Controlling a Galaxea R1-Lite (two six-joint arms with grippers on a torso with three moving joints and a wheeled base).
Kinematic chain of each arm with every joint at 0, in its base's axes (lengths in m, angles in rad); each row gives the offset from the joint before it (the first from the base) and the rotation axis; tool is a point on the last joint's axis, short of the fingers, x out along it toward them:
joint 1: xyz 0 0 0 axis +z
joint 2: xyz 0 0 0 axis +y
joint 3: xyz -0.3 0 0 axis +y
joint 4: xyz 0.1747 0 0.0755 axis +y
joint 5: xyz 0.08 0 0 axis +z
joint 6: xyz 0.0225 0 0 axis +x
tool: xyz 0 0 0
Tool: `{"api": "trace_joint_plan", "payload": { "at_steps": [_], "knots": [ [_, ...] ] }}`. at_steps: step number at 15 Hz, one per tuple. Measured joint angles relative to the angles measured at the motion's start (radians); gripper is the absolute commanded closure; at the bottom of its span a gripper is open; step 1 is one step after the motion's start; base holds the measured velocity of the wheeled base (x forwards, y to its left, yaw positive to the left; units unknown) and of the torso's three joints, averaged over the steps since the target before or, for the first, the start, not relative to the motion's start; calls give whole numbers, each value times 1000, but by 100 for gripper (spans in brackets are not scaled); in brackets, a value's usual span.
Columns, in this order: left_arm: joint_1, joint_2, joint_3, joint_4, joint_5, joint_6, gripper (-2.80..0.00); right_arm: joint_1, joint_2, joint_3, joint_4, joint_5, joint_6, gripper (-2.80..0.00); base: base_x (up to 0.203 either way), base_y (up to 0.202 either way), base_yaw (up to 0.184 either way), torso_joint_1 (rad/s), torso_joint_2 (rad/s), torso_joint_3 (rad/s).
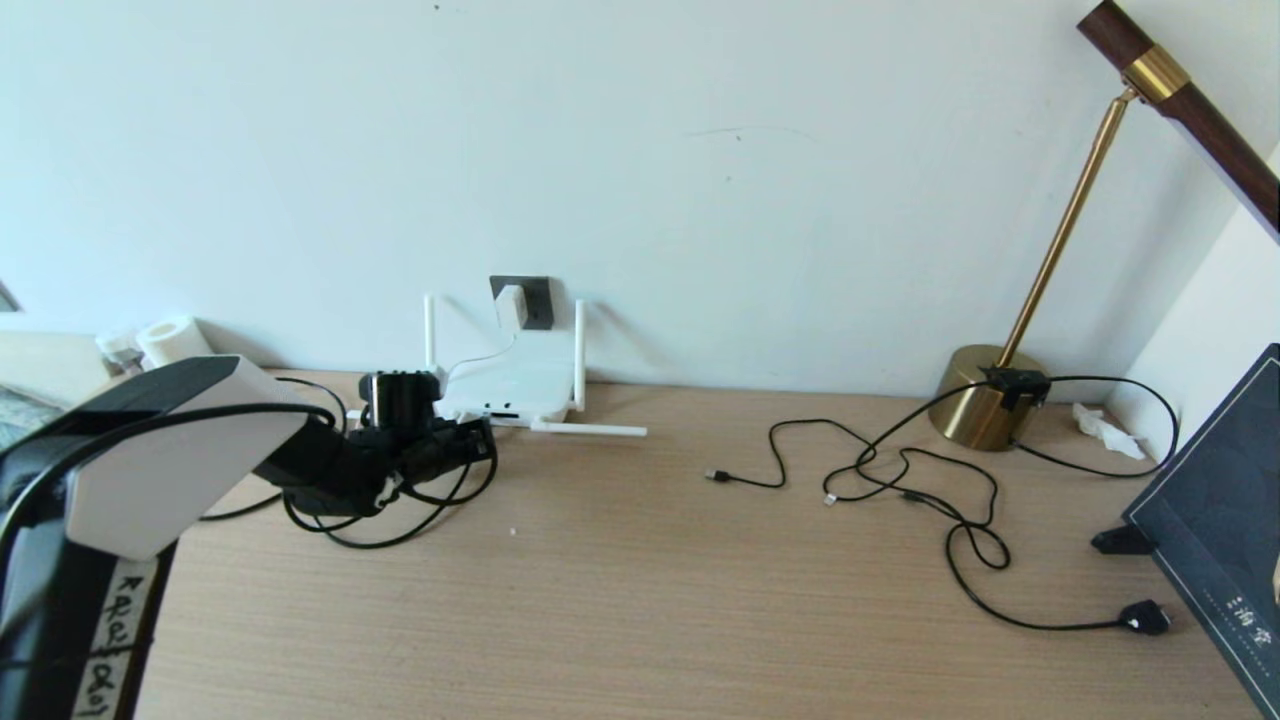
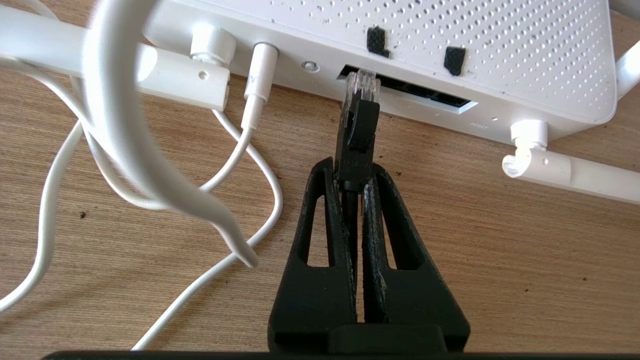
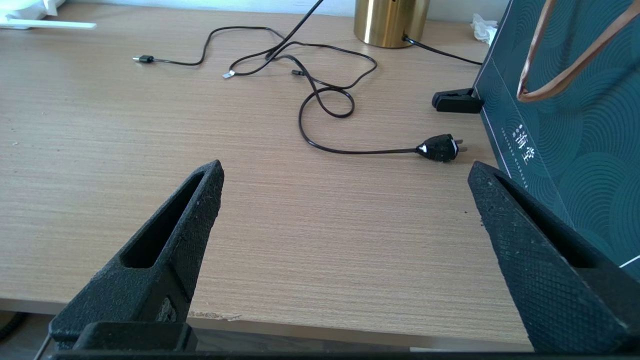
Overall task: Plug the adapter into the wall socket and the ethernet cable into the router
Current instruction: Align cable and router interface
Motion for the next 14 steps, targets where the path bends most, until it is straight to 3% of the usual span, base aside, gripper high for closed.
{"api": "trace_joint_plan", "payload": {
  "at_steps": [14],
  "knots": [
    [-4,-13,20,0,0,0,0,0,0,1,0,0,0,-280,0,0,0,0,0,0]
  ]
}}
